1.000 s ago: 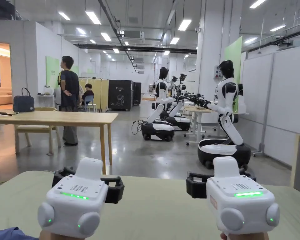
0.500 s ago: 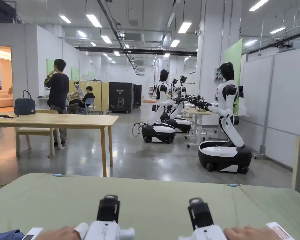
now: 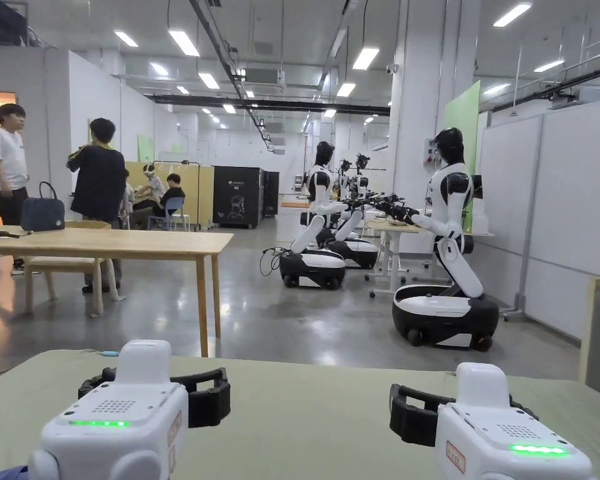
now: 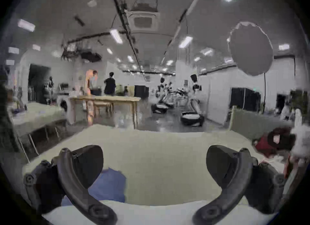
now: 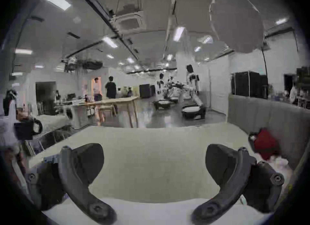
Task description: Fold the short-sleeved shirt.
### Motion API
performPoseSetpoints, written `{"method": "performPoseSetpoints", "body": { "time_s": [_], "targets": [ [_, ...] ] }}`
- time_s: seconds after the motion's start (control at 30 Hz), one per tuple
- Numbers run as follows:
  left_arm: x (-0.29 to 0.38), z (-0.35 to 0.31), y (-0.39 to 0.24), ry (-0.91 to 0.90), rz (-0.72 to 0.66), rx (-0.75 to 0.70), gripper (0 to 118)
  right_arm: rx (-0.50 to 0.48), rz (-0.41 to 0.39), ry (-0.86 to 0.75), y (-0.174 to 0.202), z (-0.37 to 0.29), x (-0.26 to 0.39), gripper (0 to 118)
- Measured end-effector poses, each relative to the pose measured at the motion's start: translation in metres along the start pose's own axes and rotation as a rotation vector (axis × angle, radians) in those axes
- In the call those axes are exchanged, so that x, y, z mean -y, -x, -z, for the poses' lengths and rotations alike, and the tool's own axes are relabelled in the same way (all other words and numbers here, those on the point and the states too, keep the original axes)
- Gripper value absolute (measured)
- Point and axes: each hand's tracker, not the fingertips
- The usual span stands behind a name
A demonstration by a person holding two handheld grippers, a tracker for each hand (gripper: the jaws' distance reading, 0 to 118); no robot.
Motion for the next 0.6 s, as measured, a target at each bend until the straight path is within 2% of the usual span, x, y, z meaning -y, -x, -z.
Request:
{"method": "performPoseSetpoints", "body": {
  "time_s": [0.03, 0.13, 0.3, 0.37, 0.43, 0.47, 0.5, 0.53, 0.57, 0.6],
  "targets": [
    [-0.001, -0.002, 0.001, -0.016, 0.005, -0.009, 118, 0.008, -0.013, -0.004, 0.006, 0.0, -0.002, 118],
    [-0.007, -0.005, 0.004, -0.017, -0.014, 0.014, 118, -0.024, 0.019, 0.014, 0.008, -0.001, -0.008, 118],
    [-0.011, -0.004, 0.008, -0.017, 0.02, -0.016, 118, -0.019, 0.003, 0.018, 0.016, 0.003, -0.01, 118],
    [-0.01, 0.008, -0.011, 0.007, 0.034, -0.005, 118, -0.01, -0.013, 0.023, 0.016, 0.002, -0.01, 118],
    [-0.008, 0.012, -0.01, 0.048, 0.003, 0.03, 112, -0.007, -0.015, 0.027, 0.017, 0.003, -0.011, 110],
    [-0.005, 0.013, -0.01, 0.055, -0.015, 0.043, 103, -0.001, -0.016, 0.028, 0.017, 0.002, -0.011, 104],
    [-0.003, 0.014, -0.009, 0.054, -0.024, 0.053, 79, 0.006, -0.017, 0.028, 0.017, 0.001, -0.011, 92],
    [-0.002, 0.015, -0.009, 0.056, -0.036, 0.068, 15, 0.007, -0.02, 0.025, 0.017, 0.0, -0.011, 36],
    [-0.002, 0.02, -0.01, 0.077, -0.039, 0.073, 0, 0.033, -0.032, 0.036, 0.017, 0.002, -0.011, 0],
    [0.002, 0.019, -0.011, 0.046, -0.053, 0.098, 0, 0.083, -0.054, 0.006, 0.021, -0.001, -0.009, 0]
  ]
}}
